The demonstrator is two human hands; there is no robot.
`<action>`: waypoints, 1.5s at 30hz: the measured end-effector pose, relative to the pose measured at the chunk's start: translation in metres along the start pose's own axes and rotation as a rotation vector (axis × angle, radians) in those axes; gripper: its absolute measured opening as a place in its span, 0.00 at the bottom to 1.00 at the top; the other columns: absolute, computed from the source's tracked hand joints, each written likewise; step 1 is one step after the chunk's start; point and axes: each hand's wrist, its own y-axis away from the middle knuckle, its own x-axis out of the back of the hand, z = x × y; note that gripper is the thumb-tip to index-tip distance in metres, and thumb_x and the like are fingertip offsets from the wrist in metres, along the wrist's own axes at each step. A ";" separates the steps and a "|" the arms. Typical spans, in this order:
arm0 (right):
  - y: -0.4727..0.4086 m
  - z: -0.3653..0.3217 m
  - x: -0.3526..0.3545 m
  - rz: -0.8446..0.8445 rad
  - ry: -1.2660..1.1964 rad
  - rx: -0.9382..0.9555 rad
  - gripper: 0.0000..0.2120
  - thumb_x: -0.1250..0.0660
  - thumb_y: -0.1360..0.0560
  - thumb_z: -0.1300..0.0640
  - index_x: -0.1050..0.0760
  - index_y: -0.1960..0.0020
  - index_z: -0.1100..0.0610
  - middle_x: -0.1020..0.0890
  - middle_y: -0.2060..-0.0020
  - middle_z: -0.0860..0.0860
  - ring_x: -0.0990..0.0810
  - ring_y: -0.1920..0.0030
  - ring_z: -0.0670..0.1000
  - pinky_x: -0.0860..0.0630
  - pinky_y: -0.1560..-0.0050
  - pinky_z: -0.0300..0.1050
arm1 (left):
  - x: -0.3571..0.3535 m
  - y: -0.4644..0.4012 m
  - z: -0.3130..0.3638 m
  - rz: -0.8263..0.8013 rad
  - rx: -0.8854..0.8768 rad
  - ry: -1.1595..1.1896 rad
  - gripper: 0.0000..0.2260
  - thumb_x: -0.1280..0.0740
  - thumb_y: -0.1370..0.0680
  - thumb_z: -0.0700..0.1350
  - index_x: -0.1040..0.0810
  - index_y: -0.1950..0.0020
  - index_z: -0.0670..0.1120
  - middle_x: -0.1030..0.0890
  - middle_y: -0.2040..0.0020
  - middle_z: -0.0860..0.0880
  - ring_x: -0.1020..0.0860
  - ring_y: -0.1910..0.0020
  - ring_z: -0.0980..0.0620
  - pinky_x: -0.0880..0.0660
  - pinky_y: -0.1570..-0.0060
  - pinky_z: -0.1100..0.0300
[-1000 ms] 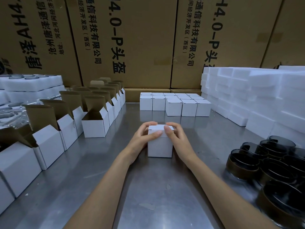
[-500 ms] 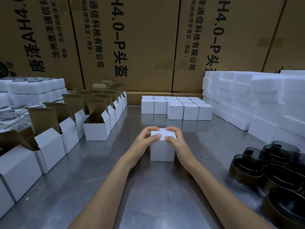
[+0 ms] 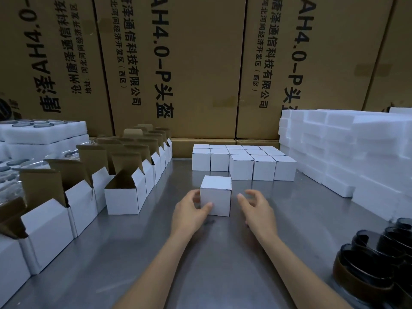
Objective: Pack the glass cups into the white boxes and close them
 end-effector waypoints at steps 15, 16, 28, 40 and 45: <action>-0.115 0.012 -0.046 0.033 0.505 0.056 0.16 0.43 0.20 0.48 0.31 0.33 0.43 0.19 0.43 0.50 0.23 0.41 0.56 0.29 0.49 0.46 | -0.070 -0.115 -0.012 0.081 0.034 -0.512 0.20 0.40 0.23 0.63 0.25 0.37 0.54 0.19 0.44 0.49 0.22 0.43 0.45 0.30 0.53 0.57; -0.120 0.013 -0.048 0.030 0.494 0.055 0.16 0.42 0.20 0.48 0.30 0.33 0.43 0.19 0.43 0.49 0.23 0.42 0.56 0.29 0.48 0.46 | -0.071 -0.120 -0.014 0.082 0.036 -0.502 0.20 0.39 0.23 0.63 0.25 0.38 0.54 0.19 0.43 0.49 0.22 0.43 0.45 0.31 0.54 0.57; -0.155 0.019 -0.058 0.109 0.440 -0.067 0.09 0.39 0.22 0.48 0.23 0.52 0.50 0.18 0.52 0.48 0.25 0.55 0.54 0.35 0.57 0.43 | -0.076 -0.155 -0.019 -0.004 0.030 -0.562 0.21 0.42 0.24 0.66 0.24 0.38 0.57 0.19 0.43 0.49 0.22 0.42 0.47 0.31 0.54 0.59; -0.164 0.018 -0.063 0.079 0.589 0.003 0.08 0.43 0.20 0.52 0.26 0.47 0.48 0.19 0.52 0.49 0.27 0.57 0.53 0.33 0.58 0.42 | -0.086 -0.168 -0.023 0.024 -0.077 -0.776 0.16 0.43 0.21 0.61 0.23 0.43 0.54 0.18 0.48 0.48 0.22 0.48 0.46 0.33 0.60 0.59; -0.164 0.018 -0.063 0.071 0.623 0.027 0.09 0.44 0.21 0.55 0.27 0.47 0.48 0.19 0.52 0.50 0.25 0.55 0.54 0.33 0.58 0.43 | -0.091 -0.171 -0.025 0.040 -0.079 -0.811 0.17 0.43 0.21 0.61 0.22 0.47 0.52 0.19 0.50 0.48 0.21 0.49 0.47 0.33 0.60 0.59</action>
